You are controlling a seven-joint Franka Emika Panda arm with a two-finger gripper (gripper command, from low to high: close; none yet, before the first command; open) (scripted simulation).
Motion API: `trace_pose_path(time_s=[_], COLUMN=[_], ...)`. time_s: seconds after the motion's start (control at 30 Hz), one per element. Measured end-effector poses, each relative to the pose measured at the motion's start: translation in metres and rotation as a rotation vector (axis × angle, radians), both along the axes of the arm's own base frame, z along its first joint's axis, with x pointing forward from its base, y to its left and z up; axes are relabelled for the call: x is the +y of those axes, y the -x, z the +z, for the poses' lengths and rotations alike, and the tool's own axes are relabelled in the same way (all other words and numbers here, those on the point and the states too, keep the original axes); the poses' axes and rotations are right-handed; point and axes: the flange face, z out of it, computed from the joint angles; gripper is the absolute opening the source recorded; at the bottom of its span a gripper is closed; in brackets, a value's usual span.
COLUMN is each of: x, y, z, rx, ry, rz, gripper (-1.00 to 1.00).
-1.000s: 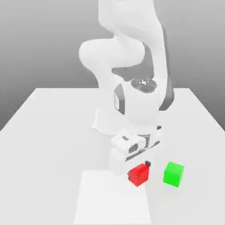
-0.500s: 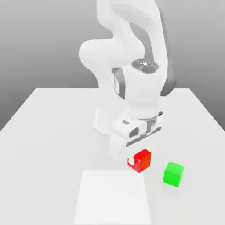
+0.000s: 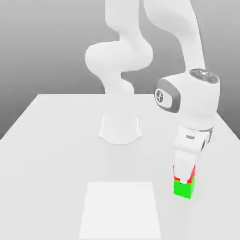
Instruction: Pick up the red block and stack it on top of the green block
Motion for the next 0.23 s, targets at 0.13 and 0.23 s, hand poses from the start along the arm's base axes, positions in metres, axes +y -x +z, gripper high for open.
trace_pose_path(time_s=[0.13, 0.23], x=[0.001, 0.001], y=[-0.001, -0.001], z=[0.015, 0.044], rx=[-0.001, -0.001], ry=[0.000, 0.000], rz=[0.001, 0.001], gripper=[1.00, 1.00])
